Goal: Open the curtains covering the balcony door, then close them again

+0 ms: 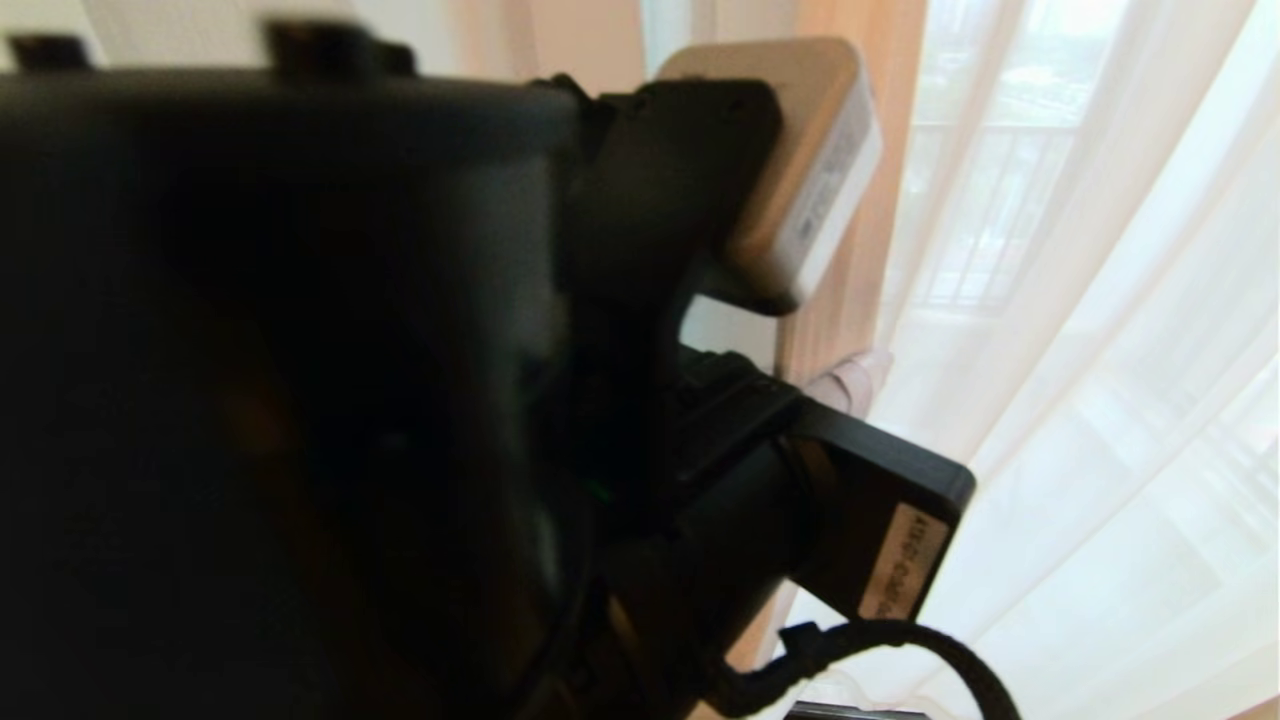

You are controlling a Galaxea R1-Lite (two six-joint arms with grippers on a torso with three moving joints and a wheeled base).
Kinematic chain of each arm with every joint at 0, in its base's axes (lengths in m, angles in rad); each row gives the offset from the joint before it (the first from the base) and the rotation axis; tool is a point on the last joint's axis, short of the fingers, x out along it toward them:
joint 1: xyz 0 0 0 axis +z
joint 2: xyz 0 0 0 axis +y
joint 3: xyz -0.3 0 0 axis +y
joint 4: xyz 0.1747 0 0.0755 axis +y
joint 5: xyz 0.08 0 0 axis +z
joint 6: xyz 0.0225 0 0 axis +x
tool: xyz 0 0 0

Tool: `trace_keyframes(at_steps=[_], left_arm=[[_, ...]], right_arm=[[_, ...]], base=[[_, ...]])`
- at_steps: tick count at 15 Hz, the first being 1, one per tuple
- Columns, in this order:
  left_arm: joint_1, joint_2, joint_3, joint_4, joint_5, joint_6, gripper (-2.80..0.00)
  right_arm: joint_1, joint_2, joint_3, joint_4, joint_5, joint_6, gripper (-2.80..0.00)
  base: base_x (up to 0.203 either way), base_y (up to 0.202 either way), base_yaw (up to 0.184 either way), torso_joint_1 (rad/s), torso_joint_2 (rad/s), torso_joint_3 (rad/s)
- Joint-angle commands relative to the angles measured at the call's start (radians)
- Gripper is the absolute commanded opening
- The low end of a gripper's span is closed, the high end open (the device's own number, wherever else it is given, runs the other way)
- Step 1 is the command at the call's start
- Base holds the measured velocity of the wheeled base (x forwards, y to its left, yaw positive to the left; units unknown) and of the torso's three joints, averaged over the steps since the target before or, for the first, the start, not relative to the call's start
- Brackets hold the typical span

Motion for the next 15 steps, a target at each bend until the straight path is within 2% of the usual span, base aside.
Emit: trace_keyframes(at_steps=[1,4,9,13,15], left_arm=[[0.005,0.070,-0.045,-0.001,0.003,0.000,-2.80],[0.007,0.111,-0.094,-0.001,0.004,-0.001,-2.80],[0.007,0.117,-0.091,-0.001,0.008,-0.002,-2.80],[0.004,0.117,-0.090,0.000,0.014,-0.030,-2.80],[0.003,0.115,-0.088,0.002,0.042,-0.031,-2.80]], right_arm=[[0.000,0.001,0.000,0.000,0.000,0.000,-2.80],[0.000,0.001,0.000,0.000,0.000,0.000,-2.80],[0.000,0.001,0.000,0.000,0.000,0.000,-2.80],[0.000,0.001,0.000,0.000,0.000,0.000,-2.80],[0.000,0.001,0.000,0.000,0.000,0.000,-2.80]], base=[[0.000,0.000,0.000,0.000,0.00,0.000],[0.000,0.000,0.000,0.000,0.00,0.000],[0.000,0.000,0.000,0.000,0.00,0.000],[0.000,0.000,0.000,0.000,0.00,0.000],[0.000,0.000,0.000,0.000,0.00,0.000]])
